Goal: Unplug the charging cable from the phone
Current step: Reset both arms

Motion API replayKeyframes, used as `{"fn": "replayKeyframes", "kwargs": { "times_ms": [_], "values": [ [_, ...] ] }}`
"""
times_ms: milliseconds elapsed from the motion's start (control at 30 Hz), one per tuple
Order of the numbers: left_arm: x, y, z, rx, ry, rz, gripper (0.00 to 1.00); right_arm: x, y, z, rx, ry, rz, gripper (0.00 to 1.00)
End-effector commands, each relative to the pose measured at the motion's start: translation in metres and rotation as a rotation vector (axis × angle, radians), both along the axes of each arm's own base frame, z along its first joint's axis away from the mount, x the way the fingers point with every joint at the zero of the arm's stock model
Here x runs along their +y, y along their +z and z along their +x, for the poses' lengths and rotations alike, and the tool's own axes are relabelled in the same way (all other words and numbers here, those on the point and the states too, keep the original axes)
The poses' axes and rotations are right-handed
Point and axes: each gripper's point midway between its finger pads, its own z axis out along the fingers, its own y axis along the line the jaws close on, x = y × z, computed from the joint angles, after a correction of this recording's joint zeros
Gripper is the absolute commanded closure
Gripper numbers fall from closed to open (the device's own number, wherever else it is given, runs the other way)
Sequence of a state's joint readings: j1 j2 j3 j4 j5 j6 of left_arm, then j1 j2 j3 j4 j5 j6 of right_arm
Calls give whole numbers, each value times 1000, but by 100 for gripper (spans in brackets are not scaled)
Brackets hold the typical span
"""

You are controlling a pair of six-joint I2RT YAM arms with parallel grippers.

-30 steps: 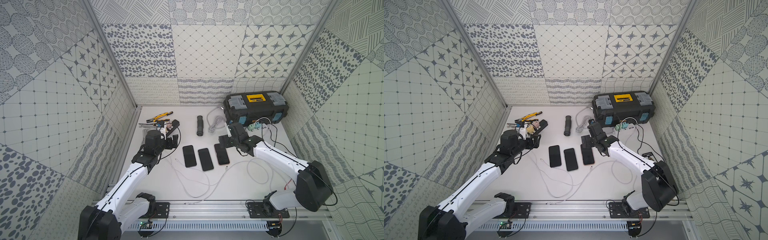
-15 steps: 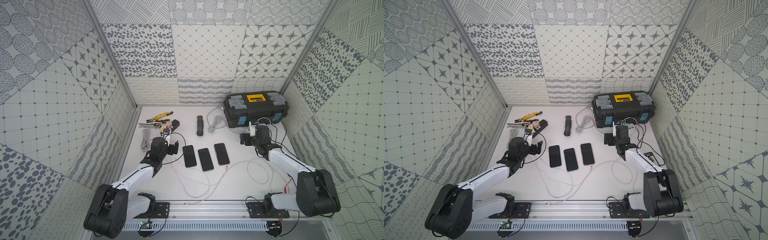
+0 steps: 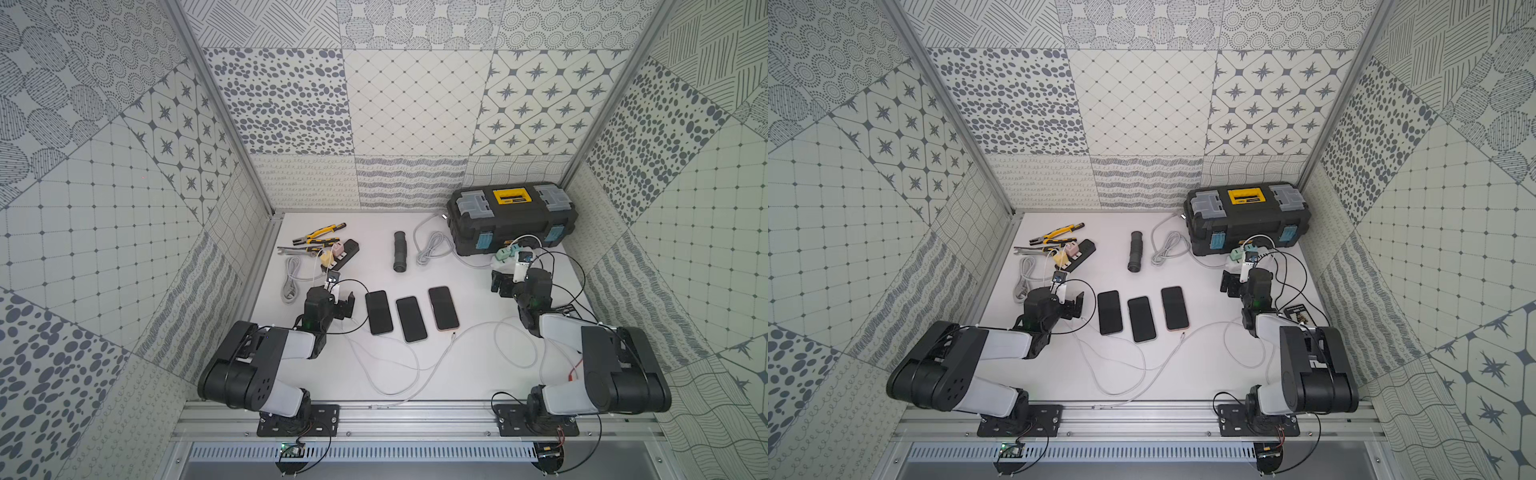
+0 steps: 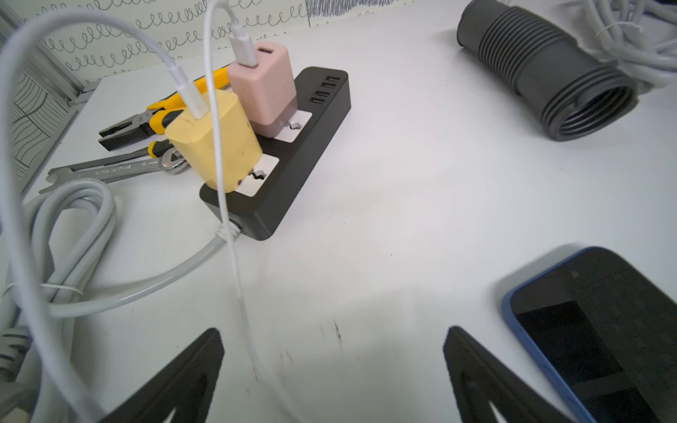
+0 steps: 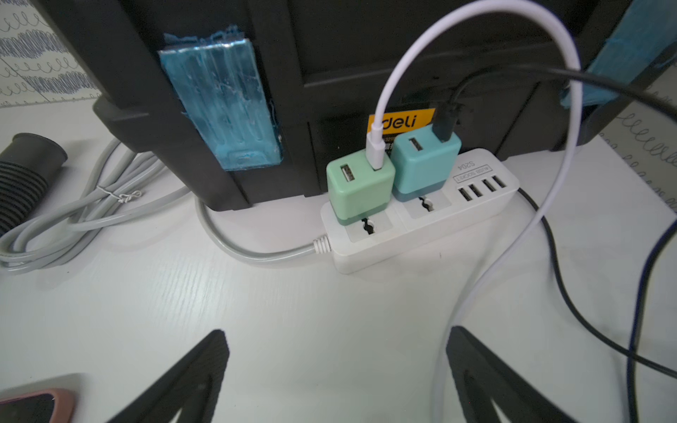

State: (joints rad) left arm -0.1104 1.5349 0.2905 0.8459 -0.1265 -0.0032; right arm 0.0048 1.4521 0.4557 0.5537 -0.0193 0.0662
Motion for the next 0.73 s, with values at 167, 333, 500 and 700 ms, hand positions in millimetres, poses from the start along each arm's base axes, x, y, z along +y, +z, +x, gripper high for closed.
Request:
{"fn": "replayKeyframes", "kwargs": {
  "times_ms": [167, 333, 500, 700],
  "values": [
    [9, 41, 25, -197, 56, -5, 2, 4, 15, 9, -201, 26, -1, 3],
    [9, 37, 31, -158, 51, 1, 2, 2, 14, 7, -204, 16, 0, 3],
    [9, 37, 33, -147, 55, -4, 2, 0, 15, 5, -213, 5, -1, 3],
    [9, 36, 32, -145, 56, -4, 2, -1, 13, 9, -187, -5, -2, 3]
  ]
}}
